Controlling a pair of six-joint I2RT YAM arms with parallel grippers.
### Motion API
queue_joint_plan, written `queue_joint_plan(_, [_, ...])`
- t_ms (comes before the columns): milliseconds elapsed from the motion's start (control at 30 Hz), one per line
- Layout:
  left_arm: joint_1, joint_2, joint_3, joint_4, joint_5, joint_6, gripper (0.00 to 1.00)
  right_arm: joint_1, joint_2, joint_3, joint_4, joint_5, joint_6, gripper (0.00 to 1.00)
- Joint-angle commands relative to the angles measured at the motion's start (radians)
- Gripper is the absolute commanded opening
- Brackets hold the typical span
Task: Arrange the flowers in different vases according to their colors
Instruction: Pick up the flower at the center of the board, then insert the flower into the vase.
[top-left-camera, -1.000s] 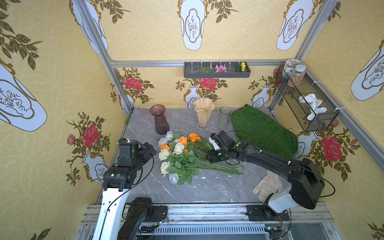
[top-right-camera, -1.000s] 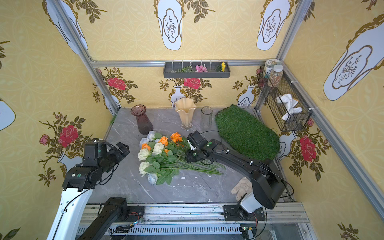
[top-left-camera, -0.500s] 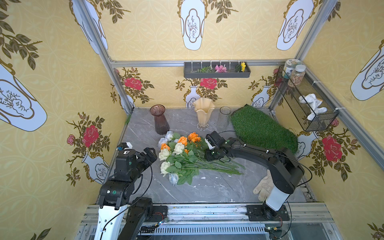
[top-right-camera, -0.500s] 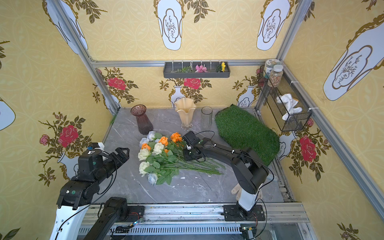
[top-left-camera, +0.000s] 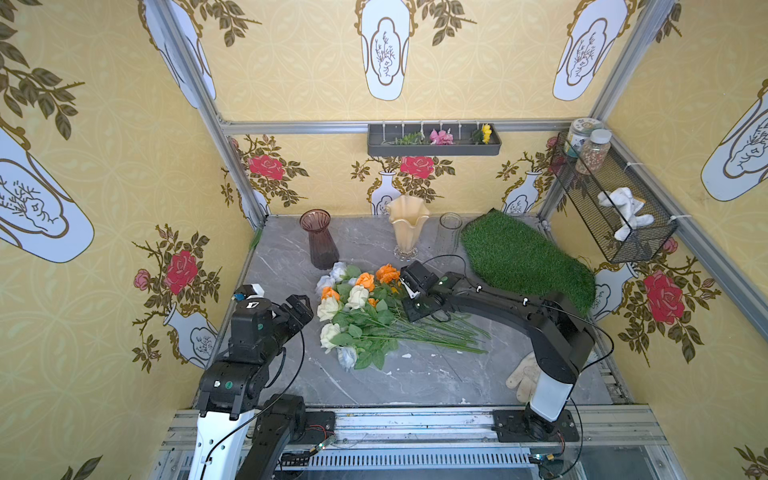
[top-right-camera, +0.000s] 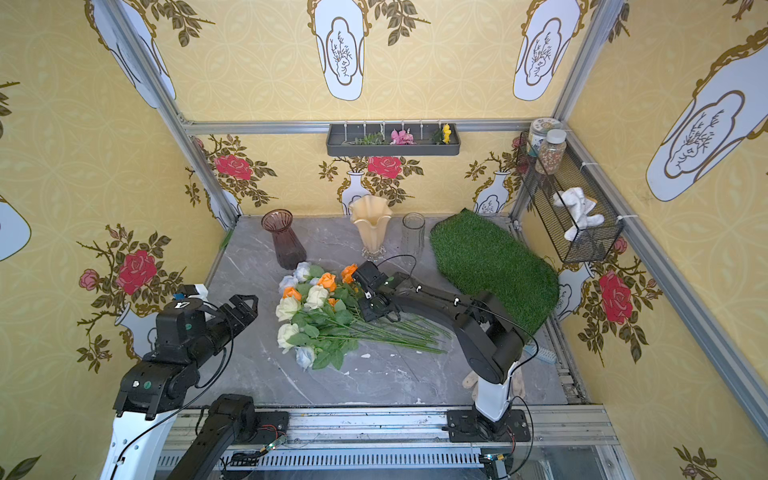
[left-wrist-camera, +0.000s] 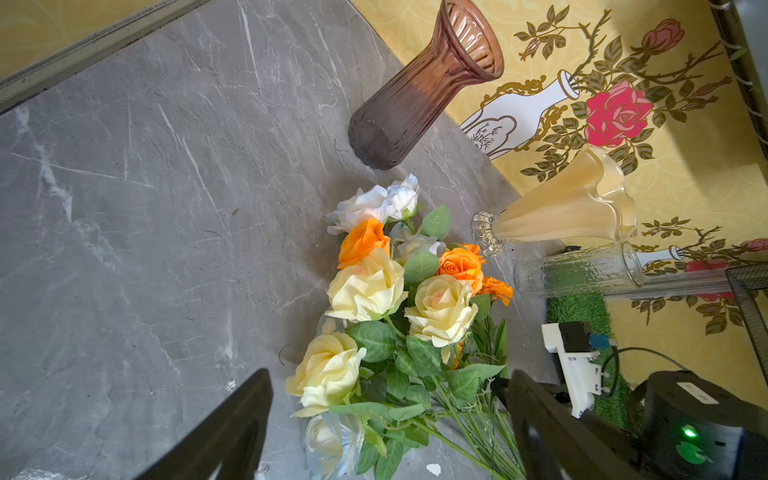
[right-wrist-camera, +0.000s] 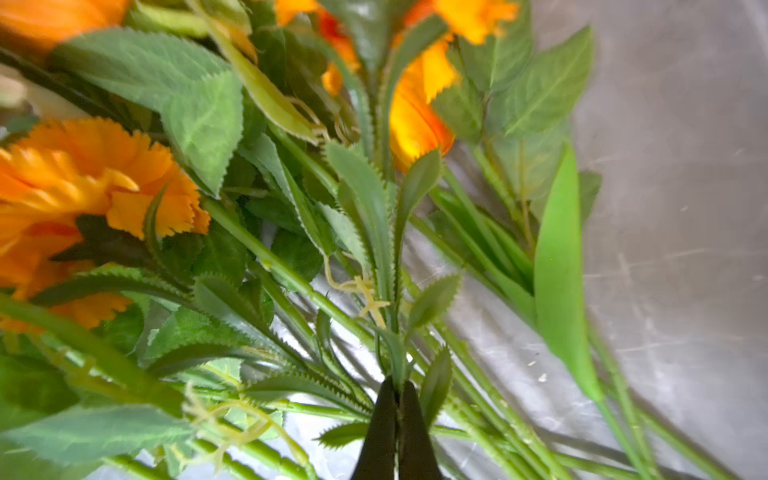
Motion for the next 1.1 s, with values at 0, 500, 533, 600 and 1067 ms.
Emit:
queue_joint_plan(0, [0.001,0.001,-0.005,0.014,-0.009,0.001,0.91,0.011,-0.015,0.028,-0.017,0.076,-0.088,0.00])
queue_joint_plan(500, [0.001,0.003,-0.006,0.014,-0.007,-0.003,0.93,0.009,-0.178,0.061,0.226,0.125,-0.272,0.00])
queue_joint_plan(533, [0.001,0.002,-0.008,0.016,-0.007,-0.004,0.97,0.006,-0.200,0.050,0.273,0.127,-0.281,0.00])
queue_joint_plan(600, [0.001,-0.001,-0.013,0.022,-0.003,-0.005,1.00,-0.007,-0.250,0.029,0.378,0.127,-0.287,0.00])
queue_joint_plan(1067, [-0.002,-0.009,-0.009,0.042,0.034,0.010,1.00,-0.218,-0.440,0.068,0.748,0.047,-0.155,0.00])
